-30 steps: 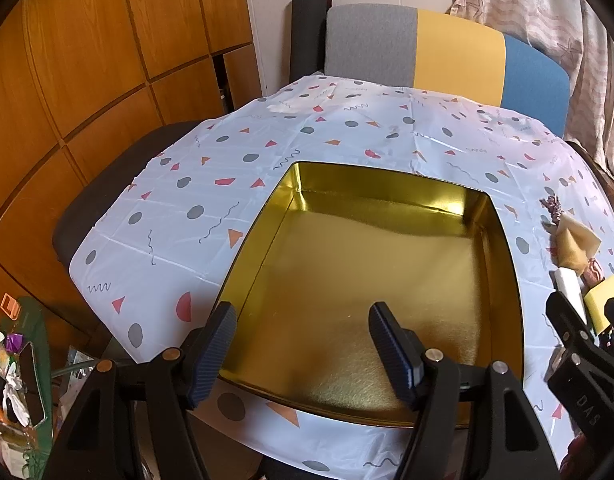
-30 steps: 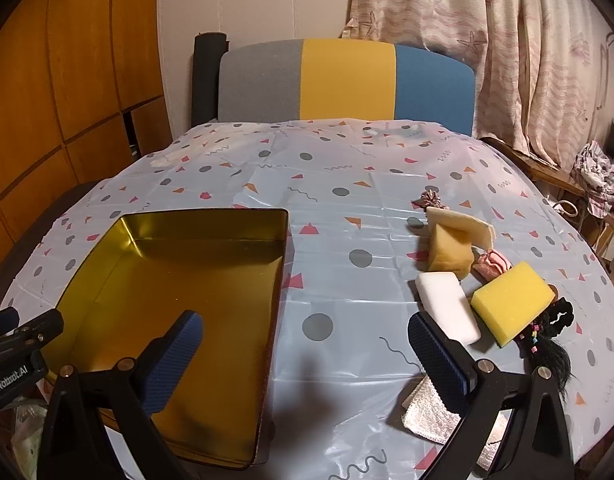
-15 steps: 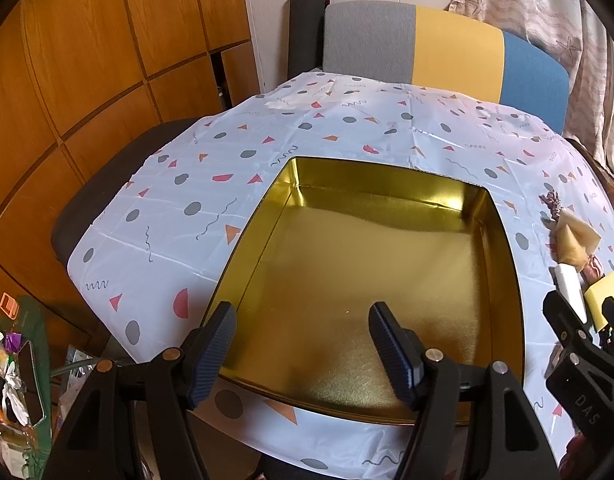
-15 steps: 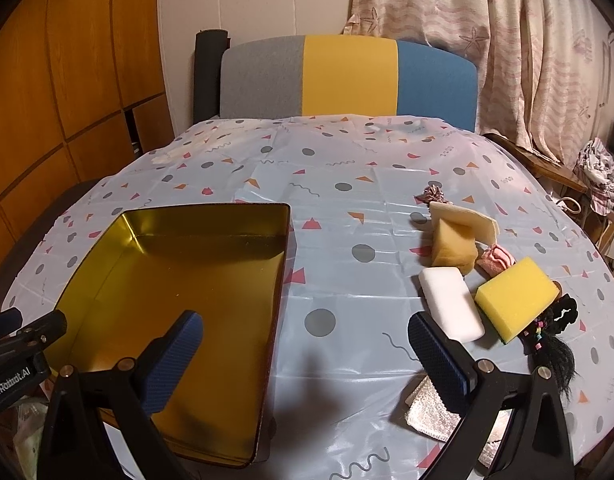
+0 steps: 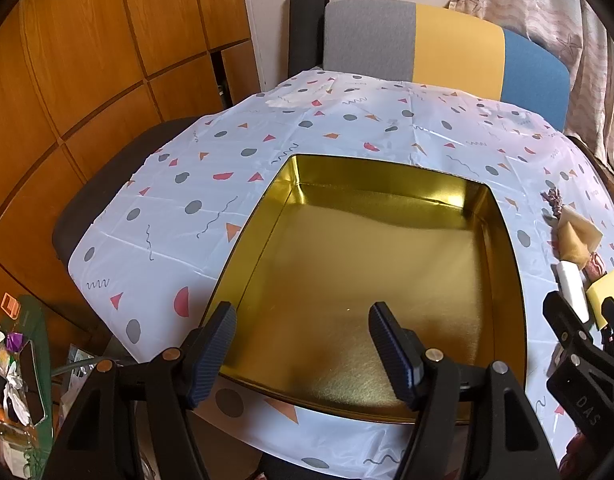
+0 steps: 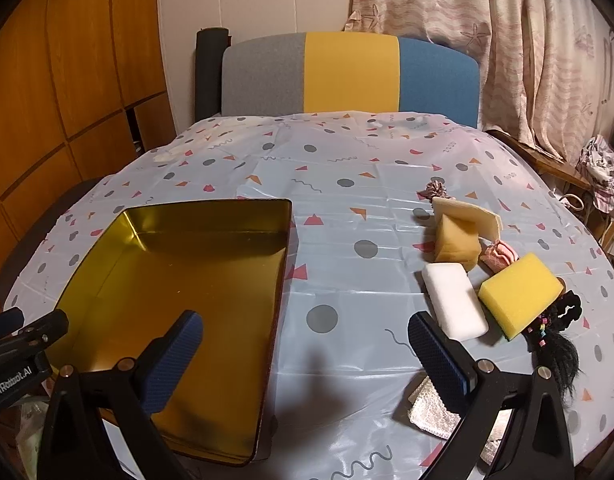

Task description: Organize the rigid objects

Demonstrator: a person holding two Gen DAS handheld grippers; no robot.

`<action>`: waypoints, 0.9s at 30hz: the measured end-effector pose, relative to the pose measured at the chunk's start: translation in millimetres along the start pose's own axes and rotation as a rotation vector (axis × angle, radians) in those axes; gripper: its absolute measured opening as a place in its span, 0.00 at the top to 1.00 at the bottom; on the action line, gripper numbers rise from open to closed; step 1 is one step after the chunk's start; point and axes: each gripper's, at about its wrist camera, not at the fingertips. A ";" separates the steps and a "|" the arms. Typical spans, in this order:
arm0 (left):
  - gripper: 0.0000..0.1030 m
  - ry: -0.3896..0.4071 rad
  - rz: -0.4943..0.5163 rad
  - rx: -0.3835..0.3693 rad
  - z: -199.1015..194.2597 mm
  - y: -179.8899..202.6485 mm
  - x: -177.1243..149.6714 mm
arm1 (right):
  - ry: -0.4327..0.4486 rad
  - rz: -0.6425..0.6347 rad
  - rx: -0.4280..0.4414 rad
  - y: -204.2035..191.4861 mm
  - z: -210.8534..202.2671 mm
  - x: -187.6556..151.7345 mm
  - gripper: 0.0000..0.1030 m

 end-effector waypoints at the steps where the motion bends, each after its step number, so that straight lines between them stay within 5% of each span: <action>1: 0.32 0.001 0.000 -0.001 -0.2 0.1 -0.1 | 0.000 -0.001 0.000 0.0 -0.1 -0.1 0.00; 27: 0.32 0.008 0.039 0.005 -0.5 11.2 -3.9 | 0.052 0.008 -0.003 10.7 -12.5 -4.2 0.00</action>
Point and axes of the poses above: each gripper's, at about its wrist camera, not at the fingertips, and z roughly the way its jaws point, y to its right, x to its top, and after that the axes turned 3 degrees about -z, right-handed
